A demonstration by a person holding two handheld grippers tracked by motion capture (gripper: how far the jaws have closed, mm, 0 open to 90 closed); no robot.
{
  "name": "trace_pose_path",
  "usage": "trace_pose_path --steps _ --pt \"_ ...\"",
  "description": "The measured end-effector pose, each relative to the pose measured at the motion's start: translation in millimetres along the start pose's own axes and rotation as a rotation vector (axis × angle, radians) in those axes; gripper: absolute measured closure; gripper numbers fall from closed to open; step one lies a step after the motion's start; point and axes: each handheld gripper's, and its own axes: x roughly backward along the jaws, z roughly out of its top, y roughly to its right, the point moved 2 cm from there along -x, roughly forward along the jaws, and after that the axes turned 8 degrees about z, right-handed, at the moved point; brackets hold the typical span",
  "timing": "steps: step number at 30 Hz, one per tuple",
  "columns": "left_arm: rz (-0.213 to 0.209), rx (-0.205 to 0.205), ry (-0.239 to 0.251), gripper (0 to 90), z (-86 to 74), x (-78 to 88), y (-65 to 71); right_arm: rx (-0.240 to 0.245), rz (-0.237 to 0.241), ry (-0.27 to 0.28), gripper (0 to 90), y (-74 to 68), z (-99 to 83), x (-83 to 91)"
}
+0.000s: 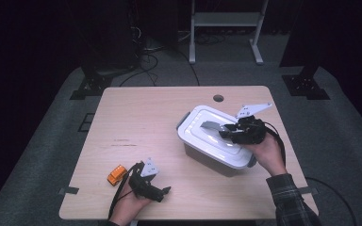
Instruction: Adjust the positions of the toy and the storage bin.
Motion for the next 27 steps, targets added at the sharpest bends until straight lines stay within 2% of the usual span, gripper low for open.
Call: trace_pose_path --steps 5,8,15,27 --pt "0.0 0.0 0.0 0.0 0.0 0.0 0.0 -0.01 0.01 -0.008 65.7 -4.1 0.4 0.0" --pt "0.0 0.0 0.0 0.0 -0.1 0.0 0.0 -0.011 -0.001 -0.018 66.1 -9.2 1.0 0.1" --pt "0.001 0.001 0.001 0.0 -0.2 0.0 0.0 -0.027 0.009 -0.004 66.2 -15.3 -1.7 0.7" --pt "0.001 0.002 -0.002 0.0 -0.3 0.3 0.0 -0.021 0.026 -0.012 66.2 -37.4 -0.9 -2.8"
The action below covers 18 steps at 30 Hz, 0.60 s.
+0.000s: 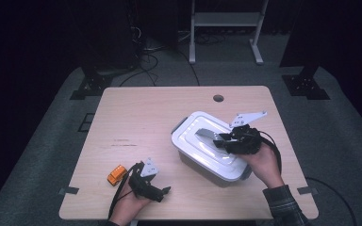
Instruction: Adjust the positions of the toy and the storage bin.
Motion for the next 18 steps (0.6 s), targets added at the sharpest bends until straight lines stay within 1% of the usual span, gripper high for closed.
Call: trace_pose_path --steps 3,6,7,10,12,15,18 --pt "0.0 -0.001 -0.002 0.0 0.0 0.2 -0.1 0.006 0.012 -0.002 66.2 -8.1 0.9 -2.9" --pt "0.002 -0.003 0.0 0.0 0.0 0.2 -0.3 0.008 0.017 -0.002 66.2 -12.0 1.4 -4.4" --pt "0.002 -0.002 0.0 0.0 0.0 0.1 -0.2 0.01 0.024 -0.002 66.3 -15.7 1.8 -5.8" --pt "0.001 0.001 0.001 0.0 -0.1 0.1 0.0 0.003 0.026 -0.005 66.2 -22.3 3.0 -8.2" --pt "0.001 0.004 0.002 0.0 -0.2 0.1 0.1 0.007 0.024 -0.01 66.3 -26.0 4.5 -9.9" --pt "0.002 0.001 0.002 0.0 -0.3 0.3 -0.2 0.015 0.019 -0.008 66.3 -29.5 6.5 -11.1" --pt "0.002 0.001 0.002 0.0 -0.3 0.3 -0.2 0.013 0.015 -0.002 66.3 -30.4 7.8 -10.1"
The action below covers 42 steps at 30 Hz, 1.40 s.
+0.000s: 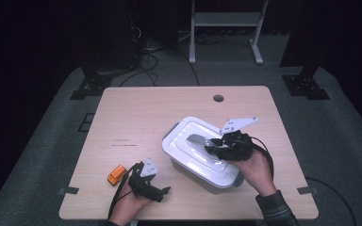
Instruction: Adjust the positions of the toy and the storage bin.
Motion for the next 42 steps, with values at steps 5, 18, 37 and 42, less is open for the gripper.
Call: trace_pose_path --steps 5,18,37,42 --pt "0.0 0.0 0.0 0.0 0.0 0.0 0.0 0.003 0.002 0.014 66.4 -1.2 3.7 5.0" --pt "0.0 0.0 0.0 0.0 0.0 0.0 0.0 0.014 -0.028 0.039 66.3 0.5 12.0 21.6" --pt "0.0 0.0 0.0 0.0 0.0 0.0 0.0 -0.029 -0.083 0.044 66.4 26.7 9.3 44.9" --pt "0.0 0.0 0.0 0.0 0.0 0.0 0.0 -0.039 -0.097 0.049 66.4 31.9 7.7 49.6"
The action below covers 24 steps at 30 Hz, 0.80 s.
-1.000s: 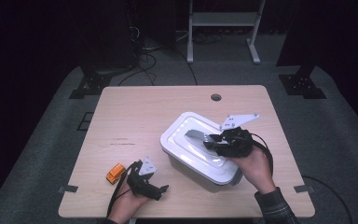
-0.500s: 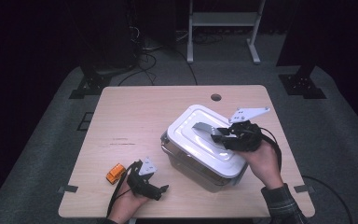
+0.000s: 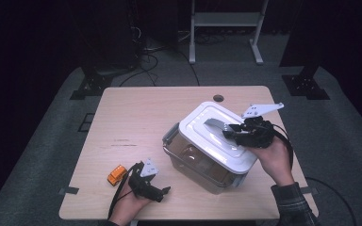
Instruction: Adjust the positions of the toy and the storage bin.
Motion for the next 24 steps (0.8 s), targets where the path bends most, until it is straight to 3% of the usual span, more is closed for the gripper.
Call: trace_pose_path --steps 24 --pt "0.001 0.0 0.0 0.0 0.0 0.0 0.0 -0.068 -0.081 0.026 66.4 37.0 -15.6 30.9"
